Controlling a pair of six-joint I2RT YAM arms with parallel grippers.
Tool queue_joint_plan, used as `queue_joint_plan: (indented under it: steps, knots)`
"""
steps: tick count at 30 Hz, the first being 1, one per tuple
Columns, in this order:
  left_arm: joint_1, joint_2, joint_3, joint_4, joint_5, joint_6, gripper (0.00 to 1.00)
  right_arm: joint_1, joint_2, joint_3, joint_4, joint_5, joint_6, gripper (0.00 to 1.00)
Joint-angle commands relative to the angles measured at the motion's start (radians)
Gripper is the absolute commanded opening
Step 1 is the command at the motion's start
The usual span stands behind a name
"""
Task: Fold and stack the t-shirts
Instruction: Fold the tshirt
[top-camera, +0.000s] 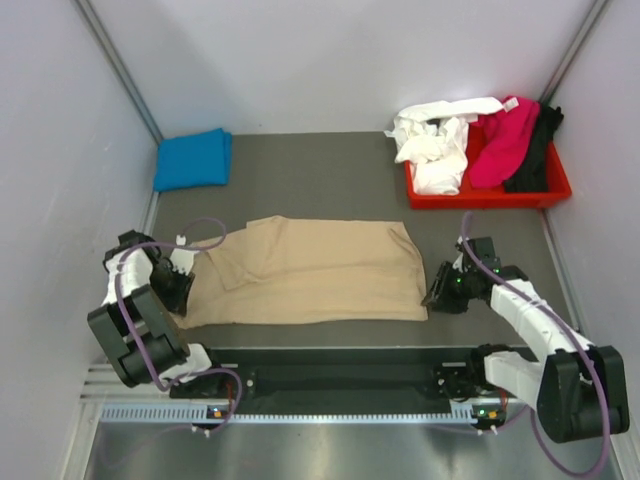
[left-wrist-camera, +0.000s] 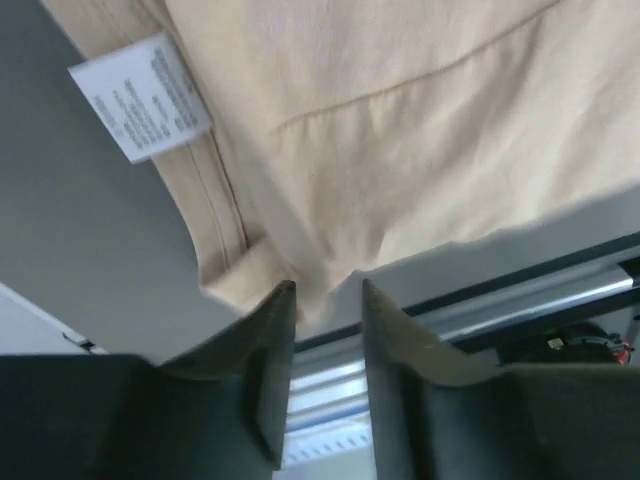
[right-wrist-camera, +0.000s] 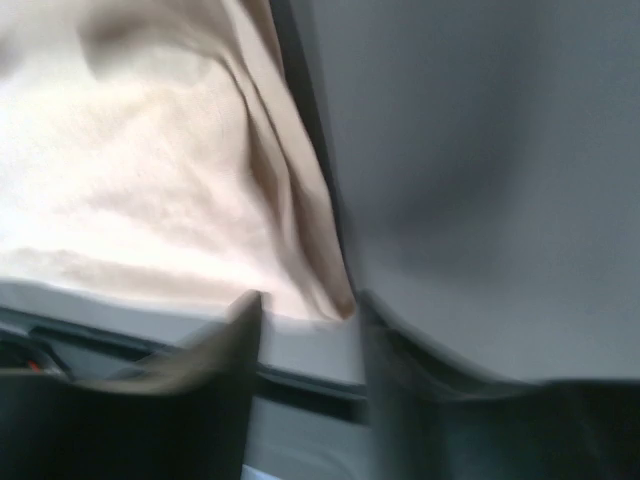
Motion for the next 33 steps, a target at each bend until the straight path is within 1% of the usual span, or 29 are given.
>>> queue_joint_plan:
  steps: [1, 2, 3, 4, 5, 6, 7, 8, 9, 10, 11, 12, 13, 14, 16, 17, 18, 19, 20, 21, 23, 24, 26, 27, 29, 30, 31, 32, 33]
  knots:
    - [0.010, -0.011, 0.026, -0.046, -0.061, 0.099, 0.41, -0.010, -0.070, -0.004, -0.074, 0.051, 0.041, 0.50]
    - [0.010, -0.004, 0.050, -0.059, -0.055, 0.100, 0.59, -0.012, -0.084, 0.008, -0.089, 0.083, 0.041, 0.52]
    - [0.012, 0.011, 0.081, -0.088, -0.029, 0.099, 0.62, -0.010, -0.107, 0.060, -0.124, 0.109, 0.035, 0.54]
    - [0.010, 0.019, 0.165, -0.106, -0.013, 0.091, 0.64, -0.012, -0.116, 0.097, -0.143, 0.143, 0.028, 0.58]
    - [0.012, 0.026, 0.213, -0.140, 0.025, 0.087, 0.66, -0.012, -0.124, 0.141, -0.170, 0.215, 0.005, 0.59]
    - [0.009, 0.041, 0.265, -0.169, 0.078, 0.071, 0.66, -0.010, -0.131, 0.233, -0.172, 0.237, -0.009, 0.59]
    - [0.004, 0.051, 0.367, -0.177, 0.106, 0.042, 0.66, -0.010, -0.131, 0.275, -0.165, 0.247, -0.027, 0.60]
    - [-0.003, 0.061, 0.411, -0.177, 0.164, 0.022, 0.66, -0.009, -0.127, 0.313, -0.125, 0.250, -0.070, 0.59]
    - [-0.019, 0.083, 0.451, -0.168, 0.186, -0.030, 0.65, -0.007, -0.103, 0.377, -0.105, 0.244, -0.092, 0.59]
    - [-0.083, 0.095, 0.512, -0.137, 0.209, -0.065, 0.61, -0.004, -0.083, 0.405, -0.088, 0.243, -0.115, 0.58]
    - [-0.127, 0.106, 0.531, -0.081, 0.205, -0.140, 0.59, 0.011, -0.060, 0.431, -0.050, 0.241, -0.167, 0.57]
    - [-0.182, 0.127, 0.541, -0.048, 0.194, -0.177, 0.54, 0.019, -0.006, 0.473, -0.030, 0.240, -0.192, 0.57]
    - [-0.301, 0.140, 0.551, 0.023, 0.151, -0.235, 0.53, 0.027, 0.022, 0.490, -0.013, 0.235, -0.213, 0.55]
    - [-0.360, 0.153, 0.554, 0.061, 0.125, -0.269, 0.53, 0.039, 0.051, 0.508, 0.031, 0.212, -0.256, 0.54]
    - [-0.478, 0.219, 0.592, 0.148, 0.035, -0.292, 0.54, 0.121, 0.131, 0.568, 0.096, 0.189, -0.302, 0.52]
    - [-0.491, 0.247, 0.623, 0.150, 0.022, -0.312, 0.55, 0.169, 0.160, 0.594, 0.174, 0.186, -0.360, 0.52]
    - [-0.491, 0.303, 0.661, 0.124, 0.016, -0.353, 0.56, 0.274, 0.233, 0.664, 0.212, 0.188, -0.392, 0.53]
    - [-0.470, 0.330, 0.725, 0.092, 0.023, -0.392, 0.59, 0.318, 0.282, 0.712, 0.239, 0.188, -0.420, 0.55]
    - [-0.453, 0.345, 0.738, 0.093, 0.030, -0.409, 0.61, 0.355, 0.336, 0.770, 0.272, 0.159, -0.452, 0.56]
    - [-0.436, 0.356, 0.733, 0.125, 0.031, -0.435, 0.62, 0.396, 0.455, 0.892, 0.285, 0.128, -0.459, 0.56]
    - [-0.401, 0.351, 0.666, 0.214, 0.017, -0.459, 0.63, 0.415, 0.575, 1.003, 0.338, 0.035, -0.436, 0.55]
    - [-0.392, 0.351, 0.641, 0.239, 0.011, -0.466, 0.64, 0.434, 0.684, 1.089, 0.364, 0.013, -0.425, 0.54]
    - [-0.378, 0.374, 0.614, 0.271, -0.016, -0.470, 0.64, 0.471, 0.784, 1.163, 0.435, -0.015, -0.402, 0.52]
    - [-0.373, 0.385, 0.609, 0.276, -0.027, -0.473, 0.63, 0.488, 0.875, 1.230, 0.453, -0.016, -0.399, 0.51]
    - [-0.340, 0.422, 0.594, 0.291, -0.036, -0.481, 0.61, 0.534, 0.969, 1.307, 0.495, -0.019, -0.391, 0.51]
    - [-0.320, 0.436, 0.589, 0.299, -0.023, -0.486, 0.60, 0.550, 1.066, 1.394, 0.504, -0.016, -0.387, 0.51]
    - [-0.283, 0.451, 0.586, 0.303, -0.009, -0.489, 0.59, 0.562, 1.117, 1.447, 0.503, -0.007, -0.377, 0.51]
    - [-0.267, 0.486, 0.586, 0.305, -0.012, -0.495, 0.58, 0.585, 1.220, 1.563, 0.486, 0.003, -0.346, 0.51]
    - [-0.246, 0.503, 0.581, 0.317, -0.025, -0.495, 0.57, 0.593, 1.270, 1.620, 0.481, 0.007, -0.321, 0.51]
